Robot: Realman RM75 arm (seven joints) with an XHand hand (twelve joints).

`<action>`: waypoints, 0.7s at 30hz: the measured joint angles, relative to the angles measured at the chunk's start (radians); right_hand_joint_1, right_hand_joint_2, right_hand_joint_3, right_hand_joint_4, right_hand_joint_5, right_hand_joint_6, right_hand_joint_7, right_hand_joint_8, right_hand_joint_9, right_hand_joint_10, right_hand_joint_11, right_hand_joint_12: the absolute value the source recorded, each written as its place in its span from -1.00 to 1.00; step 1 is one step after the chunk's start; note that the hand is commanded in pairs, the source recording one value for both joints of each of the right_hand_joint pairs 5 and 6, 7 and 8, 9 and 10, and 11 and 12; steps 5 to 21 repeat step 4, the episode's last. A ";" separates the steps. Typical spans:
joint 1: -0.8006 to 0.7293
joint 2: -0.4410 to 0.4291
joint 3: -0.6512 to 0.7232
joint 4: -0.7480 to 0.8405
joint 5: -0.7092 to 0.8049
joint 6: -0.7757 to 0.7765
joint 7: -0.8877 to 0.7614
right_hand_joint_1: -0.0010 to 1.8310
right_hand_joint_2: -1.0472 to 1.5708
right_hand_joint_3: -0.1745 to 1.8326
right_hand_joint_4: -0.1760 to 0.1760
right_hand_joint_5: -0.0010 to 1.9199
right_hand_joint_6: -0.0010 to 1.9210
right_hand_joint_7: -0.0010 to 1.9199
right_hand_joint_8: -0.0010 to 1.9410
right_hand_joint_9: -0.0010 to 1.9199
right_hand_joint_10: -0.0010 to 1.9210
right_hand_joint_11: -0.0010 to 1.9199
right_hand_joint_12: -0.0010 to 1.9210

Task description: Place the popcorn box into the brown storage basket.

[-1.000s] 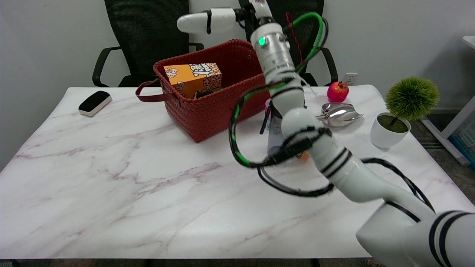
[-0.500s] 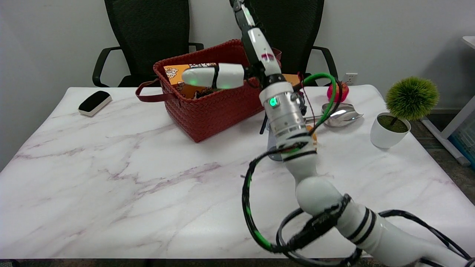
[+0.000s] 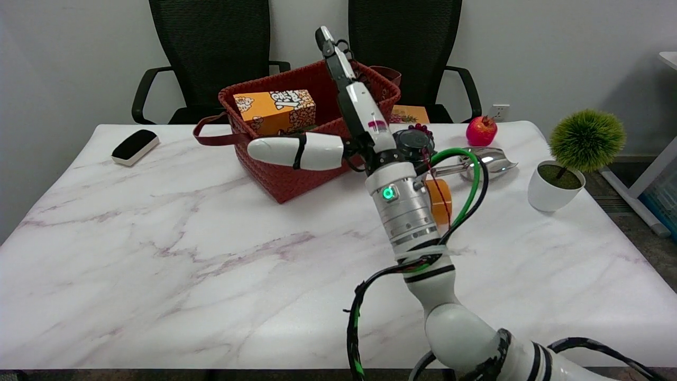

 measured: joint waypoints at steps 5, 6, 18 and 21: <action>-0.024 0.000 -0.014 0.007 -0.008 0.017 0.026 -0.15 0.11 -0.95 0.00 -1.00 -1.00 -1.00 -1.00 -1.00 -1.00 -1.00 -1.00; -0.024 0.000 -0.014 0.007 -0.008 0.017 0.026 -0.15 0.11 -0.95 0.00 -1.00 -1.00 -1.00 -1.00 -1.00 -1.00 -1.00 -1.00; -0.024 0.000 -0.014 0.007 -0.008 0.017 0.026 -0.15 0.11 -0.95 0.00 -1.00 -1.00 -1.00 -1.00 -1.00 -1.00 -1.00 -1.00; -0.024 0.000 -0.014 0.007 -0.008 0.017 0.026 -0.15 0.11 -0.95 0.00 -1.00 -1.00 -1.00 -1.00 -1.00 -1.00 -1.00 -1.00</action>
